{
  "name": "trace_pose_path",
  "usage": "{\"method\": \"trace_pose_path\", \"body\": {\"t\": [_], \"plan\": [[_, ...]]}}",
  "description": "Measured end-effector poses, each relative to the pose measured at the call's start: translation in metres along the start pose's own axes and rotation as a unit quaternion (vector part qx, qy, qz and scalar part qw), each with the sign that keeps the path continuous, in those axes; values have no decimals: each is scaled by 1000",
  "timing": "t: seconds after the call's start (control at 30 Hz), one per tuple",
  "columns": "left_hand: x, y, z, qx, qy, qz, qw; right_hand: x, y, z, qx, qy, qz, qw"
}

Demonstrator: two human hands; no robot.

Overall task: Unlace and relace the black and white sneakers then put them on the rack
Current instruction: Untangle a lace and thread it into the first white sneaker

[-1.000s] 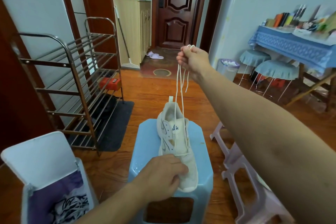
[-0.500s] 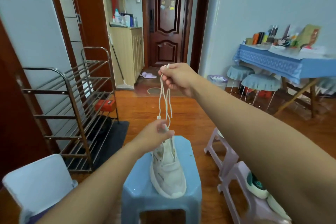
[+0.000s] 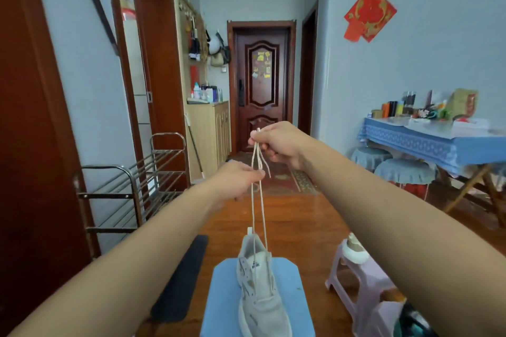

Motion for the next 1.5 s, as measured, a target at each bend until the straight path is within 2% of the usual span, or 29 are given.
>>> {"method": "trace_pose_path", "body": {"t": [0.07,0.13,0.23,0.27,0.4,0.47,0.57,0.7,0.8,0.97,1.07,1.17,1.27,1.3,1.33,1.37,1.4,1.43,1.47,1.5], "plan": [[-1,-10,12,101,-84,-26,991,-5,7,-3,-18,-12,3,1000],[1,-18,23,94,-107,-43,989,-11,16,-4,-34,-16,11,999],[2,-29,34,-13,-6,-37,999,-19,28,-5,-43,-5,14,999],[2,-31,38,-26,5,-37,999,-21,32,-5,-43,-3,14,999],[2,-40,52,-72,-7,5,997,-21,35,2,-62,-65,-8,996],[1,-46,61,-162,-6,33,986,-20,39,8,-62,-92,-17,994],[2,-66,83,-272,-31,42,961,-19,62,15,16,-83,-21,996],[-3,-108,120,-324,-92,10,942,-25,112,12,106,-83,32,990],[-7,-138,140,-302,-115,-35,946,-28,148,5,134,-91,97,982],[-15,-165,156,-263,-164,-93,946,-35,182,0,87,-77,202,972],[-22,-163,153,-245,-148,-114,951,-40,177,-3,25,-55,222,973],[-24,-147,144,-176,-145,-108,968,-36,150,-2,-24,-51,179,982],[-21,-109,132,4,-151,-122,981,-33,91,6,-102,-36,78,991],[-20,-92,125,82,-122,-117,982,-32,64,10,-149,-23,38,988],[-20,-67,110,158,-59,-97,981,-35,24,13,-208,1,-12,978],[-23,-41,92,242,20,-70,968,-41,-14,15,-268,32,-64,961],[-27,-13,74,331,107,-38,937,-47,-52,17,-322,66,-122,937],[-34,20,47,409,194,1,892,-60,-96,16,-356,99,-188,910],[-41,50,26,467,249,35,848,-71,-130,17,-379,125,-241,885],[-49,81,3,487,285,78,822,-83,-166,17,-383,138,-284,868]]}}
Point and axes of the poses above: each hand's wrist, its own x-axis towards the middle knuckle, its own z-axis out of the back of the hand, y = z × x, the point moved 1 cm from there along x, towards the middle knuckle, and after that the axes turned 12 degrees about x, right-handed, at the moved point
